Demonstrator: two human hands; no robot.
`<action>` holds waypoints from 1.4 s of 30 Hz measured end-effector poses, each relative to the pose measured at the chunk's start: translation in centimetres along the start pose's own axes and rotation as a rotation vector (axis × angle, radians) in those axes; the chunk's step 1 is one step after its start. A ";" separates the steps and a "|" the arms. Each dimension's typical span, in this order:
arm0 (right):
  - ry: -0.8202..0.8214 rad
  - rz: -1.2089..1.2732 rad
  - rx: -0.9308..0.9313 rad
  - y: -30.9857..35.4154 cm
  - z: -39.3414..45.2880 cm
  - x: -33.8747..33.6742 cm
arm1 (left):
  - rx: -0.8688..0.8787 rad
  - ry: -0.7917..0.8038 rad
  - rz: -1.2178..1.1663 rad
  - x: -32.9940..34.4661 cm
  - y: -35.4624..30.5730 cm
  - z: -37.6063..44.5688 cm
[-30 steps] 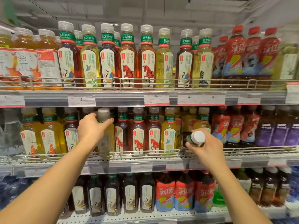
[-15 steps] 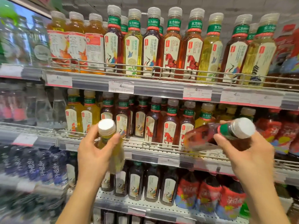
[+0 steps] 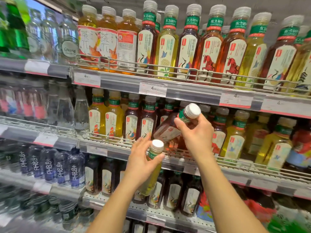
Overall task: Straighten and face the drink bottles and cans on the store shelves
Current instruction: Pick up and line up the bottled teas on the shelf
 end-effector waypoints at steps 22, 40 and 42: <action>0.314 -0.521 0.062 -0.8 4.1 7.9 | 0.070 -0.093 0.189 0.7 2.6 1.4; 0.387 -0.491 -0.085 4.5 4.3 10.1 | 0.006 0.087 0.117 -0.5 2.5 1.5; 0.452 -0.489 -0.030 4.6 4.9 11.3 | 0.012 0.114 0.134 -0.6 2.6 1.6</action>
Point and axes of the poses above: each hand's wrist, its own z-axis towards the middle knuckle, its own x-axis out of the palm, y = z × x, the point moved 4 cm from there along z, towards the middle knuckle, and after that the axes turned 9 degrees about -x, right-handed, at the moved point
